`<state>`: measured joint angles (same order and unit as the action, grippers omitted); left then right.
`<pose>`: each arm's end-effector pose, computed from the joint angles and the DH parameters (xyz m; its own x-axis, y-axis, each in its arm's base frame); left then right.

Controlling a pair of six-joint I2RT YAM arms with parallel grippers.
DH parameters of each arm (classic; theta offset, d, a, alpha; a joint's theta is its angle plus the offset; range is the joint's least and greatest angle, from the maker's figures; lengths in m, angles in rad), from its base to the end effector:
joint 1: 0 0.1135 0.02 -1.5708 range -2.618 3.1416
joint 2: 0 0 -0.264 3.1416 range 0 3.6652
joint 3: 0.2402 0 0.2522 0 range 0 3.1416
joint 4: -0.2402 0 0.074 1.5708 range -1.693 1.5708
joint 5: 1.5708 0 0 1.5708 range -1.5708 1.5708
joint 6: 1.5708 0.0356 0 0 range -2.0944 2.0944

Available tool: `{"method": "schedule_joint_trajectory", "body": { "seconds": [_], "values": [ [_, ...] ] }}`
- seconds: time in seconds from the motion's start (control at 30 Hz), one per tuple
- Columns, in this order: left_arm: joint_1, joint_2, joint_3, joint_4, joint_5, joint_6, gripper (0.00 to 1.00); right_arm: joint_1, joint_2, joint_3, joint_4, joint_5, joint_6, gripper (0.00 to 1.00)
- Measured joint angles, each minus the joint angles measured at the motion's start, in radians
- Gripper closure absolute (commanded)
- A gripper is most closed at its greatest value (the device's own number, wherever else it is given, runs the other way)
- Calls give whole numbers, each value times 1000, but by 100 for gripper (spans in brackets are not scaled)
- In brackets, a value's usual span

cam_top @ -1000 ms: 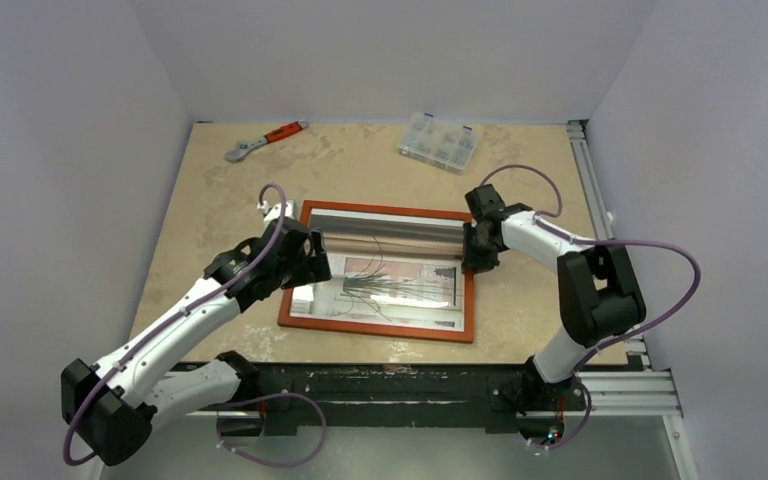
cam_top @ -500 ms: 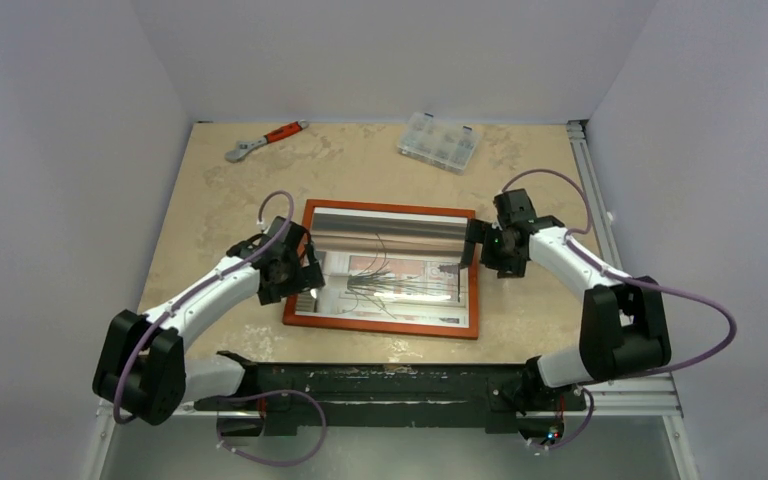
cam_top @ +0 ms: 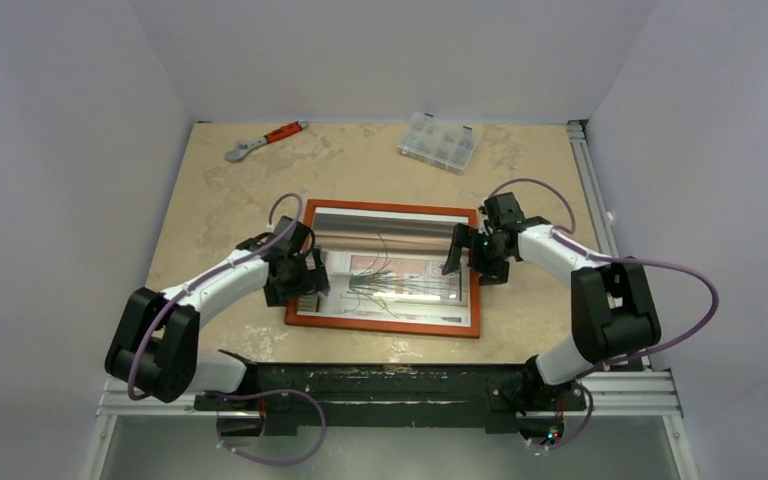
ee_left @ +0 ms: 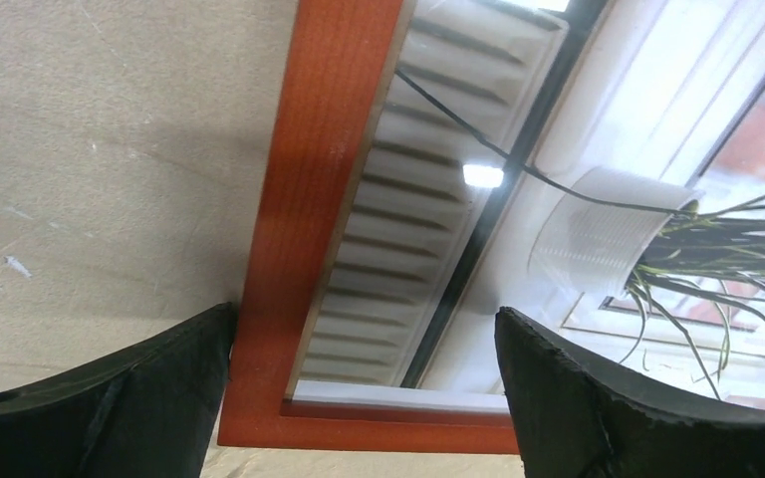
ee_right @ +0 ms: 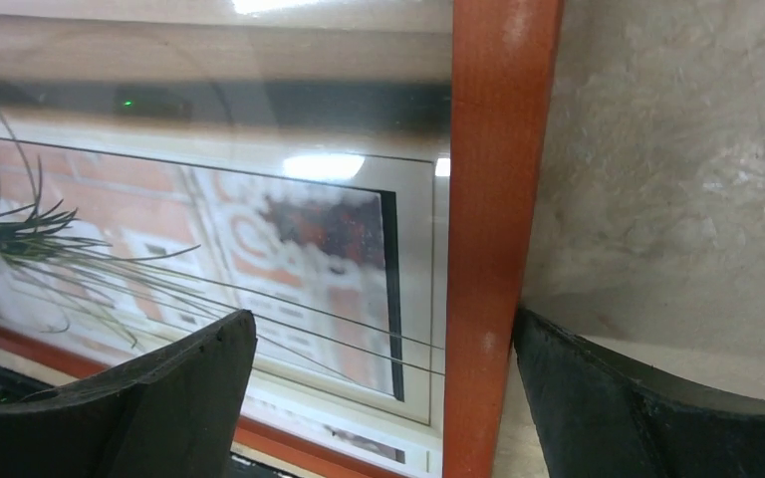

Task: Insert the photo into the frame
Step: Adjust the photo frame at the center of the board.

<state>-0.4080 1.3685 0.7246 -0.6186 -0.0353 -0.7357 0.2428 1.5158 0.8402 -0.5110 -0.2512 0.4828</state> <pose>0.2136 -0.0910 0.1686 -0.9079 -0.3382 -0.2475 -0.3003 0.9370 -0.1787 0.2646 0.0747 0.1702 -0.9471 0.2287 -0.2250 0.1315 0.9164 0.3781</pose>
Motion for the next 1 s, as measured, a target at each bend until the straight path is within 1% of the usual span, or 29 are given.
{"method": "schedule_joint_trajectory", "body": {
  "seconds": [0.1, 0.2, 0.4, 0.47, 0.53, 0.67, 0.83, 0.9, 1.0],
  "values": [
    [-12, -31, -24, 19, 12, 3, 4, 38, 52, 57, -19, 10, 4, 3],
    [-60, -60, -46, 25, -3, 7, 4, 63, 115, 131, -56, 61, -3, 3],
    [-259, -74, -54, -25, -13, -34, 5, 71, 267, 315, -94, 180, -56, 2],
    [-335, -73, -53, -37, -13, -69, 5, 70, 315, 376, -99, 206, -74, 2],
    [-410, -64, -46, -44, -18, -151, 5, 70, 360, 434, -113, 227, -92, 2],
    [-545, -2, 0, -69, -31, -283, 5, 74, 429, 527, -140, 250, -116, 2],
    [-695, 135, 115, -127, -11, -409, 5, 98, 501, 633, -134, 286, -146, 2],
    [-729, 186, 163, -148, 19, -439, 5, 104, 512, 653, -122, 292, -153, 2],
    [-743, 231, 203, -164, 61, -467, 4, 106, 512, 658, -126, 305, -161, 2]
  ]
}}
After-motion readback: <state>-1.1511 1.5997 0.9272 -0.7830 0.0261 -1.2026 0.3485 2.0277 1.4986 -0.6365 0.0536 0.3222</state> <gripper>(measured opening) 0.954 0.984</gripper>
